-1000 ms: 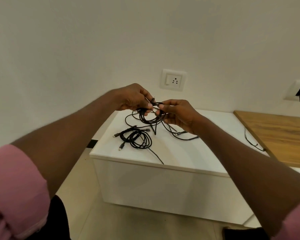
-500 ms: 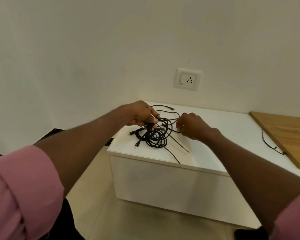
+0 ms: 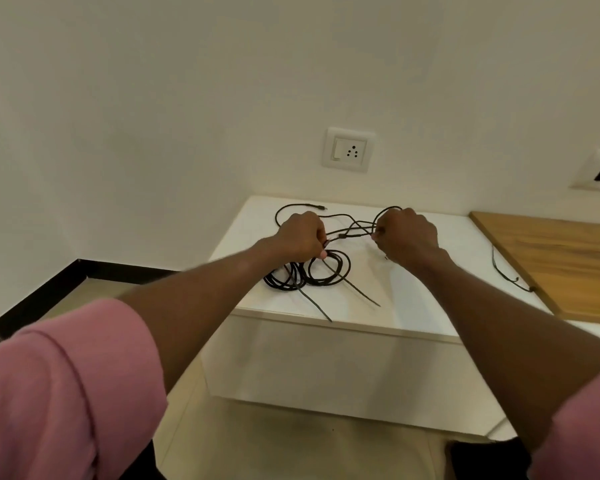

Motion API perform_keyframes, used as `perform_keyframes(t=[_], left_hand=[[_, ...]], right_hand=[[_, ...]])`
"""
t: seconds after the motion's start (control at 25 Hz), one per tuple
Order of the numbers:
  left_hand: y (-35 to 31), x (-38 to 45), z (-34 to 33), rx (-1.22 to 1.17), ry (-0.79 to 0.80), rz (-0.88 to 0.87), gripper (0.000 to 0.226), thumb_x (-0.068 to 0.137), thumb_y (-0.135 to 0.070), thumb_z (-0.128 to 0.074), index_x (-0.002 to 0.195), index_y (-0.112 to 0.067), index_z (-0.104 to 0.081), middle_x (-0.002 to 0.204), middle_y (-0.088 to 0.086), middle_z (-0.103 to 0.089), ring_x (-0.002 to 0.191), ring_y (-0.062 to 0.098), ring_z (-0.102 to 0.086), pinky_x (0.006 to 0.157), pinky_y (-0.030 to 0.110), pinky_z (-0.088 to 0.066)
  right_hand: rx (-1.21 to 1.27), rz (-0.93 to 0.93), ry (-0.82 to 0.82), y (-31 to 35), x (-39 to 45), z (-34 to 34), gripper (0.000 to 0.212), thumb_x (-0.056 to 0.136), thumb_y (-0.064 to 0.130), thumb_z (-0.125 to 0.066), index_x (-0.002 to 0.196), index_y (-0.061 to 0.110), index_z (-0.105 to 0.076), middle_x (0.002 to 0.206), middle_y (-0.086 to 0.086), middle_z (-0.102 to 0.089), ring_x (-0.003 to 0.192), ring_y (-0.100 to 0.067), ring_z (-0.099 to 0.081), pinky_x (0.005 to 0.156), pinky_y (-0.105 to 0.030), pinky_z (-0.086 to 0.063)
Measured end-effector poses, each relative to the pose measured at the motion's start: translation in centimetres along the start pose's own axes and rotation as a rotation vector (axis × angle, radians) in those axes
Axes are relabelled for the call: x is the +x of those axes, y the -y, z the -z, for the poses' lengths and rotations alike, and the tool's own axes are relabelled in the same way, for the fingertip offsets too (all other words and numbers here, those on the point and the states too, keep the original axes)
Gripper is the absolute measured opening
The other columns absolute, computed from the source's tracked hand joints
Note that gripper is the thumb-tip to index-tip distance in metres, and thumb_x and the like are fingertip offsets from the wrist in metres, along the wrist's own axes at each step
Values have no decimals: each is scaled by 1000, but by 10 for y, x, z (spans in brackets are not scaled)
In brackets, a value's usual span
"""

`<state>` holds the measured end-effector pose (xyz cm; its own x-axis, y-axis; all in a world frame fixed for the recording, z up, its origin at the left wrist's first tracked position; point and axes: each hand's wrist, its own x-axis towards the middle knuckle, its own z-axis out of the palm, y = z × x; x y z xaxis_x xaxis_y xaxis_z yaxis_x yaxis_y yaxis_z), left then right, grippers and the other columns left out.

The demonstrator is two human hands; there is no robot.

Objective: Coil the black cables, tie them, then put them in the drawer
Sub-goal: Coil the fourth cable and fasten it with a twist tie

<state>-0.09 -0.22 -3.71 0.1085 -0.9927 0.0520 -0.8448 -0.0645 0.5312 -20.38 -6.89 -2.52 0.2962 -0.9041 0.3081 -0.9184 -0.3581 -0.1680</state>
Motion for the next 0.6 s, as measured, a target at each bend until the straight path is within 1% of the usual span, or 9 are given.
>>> perform_keyframes(t=[0.08, 0.16, 0.24, 0.28, 0.32, 0.4, 0.44, 0.52, 0.6], left_hand=[[2, 3, -6, 86, 24, -14, 25, 78, -19, -88, 98, -8, -76, 94, 2, -72, 87, 18, -65, 67, 24, -43], [1, 5, -5, 103, 21, -17, 26, 80, -23, -86, 100, -9, -76, 94, 0, -69, 89, 18, -64, 66, 24, -43], [-4, 6, -1, 73, -6, -27, 29, 84, -27, -84, 105, -9, -74, 93, -2, -64, 94, 19, -63, 76, 27, -47], [-7, 7, 0, 63, -12, -37, 32, 86, -30, -81, 109, -9, -72, 97, -1, -63, 98, 19, -62, 81, 29, -48], [-10, 8, 0, 64, -13, -42, 35, 88, -31, -79, 115, -10, -70, 103, 1, -64, 103, 20, -61, 85, 30, -47], [-16, 10, -1, 77, -23, -44, 48, 92, -34, -75, 132, -12, -61, 125, 6, -62, 117, 23, -57, 93, 32, -44], [-18, 12, -2, 79, -39, -51, 56, 93, -35, -73, 140, -12, -54, 137, 7, -57, 126, 24, -53, 99, 33, -42], [-25, 15, -3, 54, -56, -75, 68, 94, -36, -72, 151, -12, -43, 152, 8, -46, 139, 25, -45, 107, 33, -37], [-29, 18, -4, 18, -9, -80, 73, 95, -34, -71, 155, -14, -37, 157, 8, -41, 141, 25, -43, 110, 33, -36]], right_hand=[[53, -43, -47, -7, 0, 6, 12, 96, 24, -66, 97, 19, -77, 99, -9, -68, 84, -34, -60, 72, -33, -41], [113, -71, -70, -12, 0, 11, 15, 97, 21, -63, 98, 21, -78, 93, -8, -65, 80, -32, -55, 71, -32, -40], [183, -112, -129, -13, 1, 14, 18, 97, 20, -60, 100, 22, -78, 98, -9, -67, 83, -34, -57, 72, -32, -40], [235, -156, -178, -14, 2, 17, 20, 96, 19, -59, 101, 22, -78, 102, -10, -70, 85, -34, -59, 72, -32, -40], [306, -217, -227, -13, 4, 19, 22, 95, 18, -58, 102, 22, -78, 105, -9, -71, 87, -34, -61, 73, -32, -41], [433, -349, -292, -13, 7, 25, 25, 95, 18, -55, 105, 20, -78, 108, -8, -73, 93, -34, -66, 74, -31, -42], [434, -393, -294, -14, 7, 26, 24, 97, 21, -55, 107, 19, -77, 109, -9, -72, 97, -35, -67, 74, -31, -42], [328, -418, -244, -18, 5, 26, 22, 98, 25, -56, 105, 13, -73, 107, -12, -69, 97, -38, -66, 75, -33, -42], [191, -329, -168, -23, 0, 24, 18, 94, 21, -54, 95, 9, -68, 99, -13, -66, 84, -38, -61, 71, -33, -41]])
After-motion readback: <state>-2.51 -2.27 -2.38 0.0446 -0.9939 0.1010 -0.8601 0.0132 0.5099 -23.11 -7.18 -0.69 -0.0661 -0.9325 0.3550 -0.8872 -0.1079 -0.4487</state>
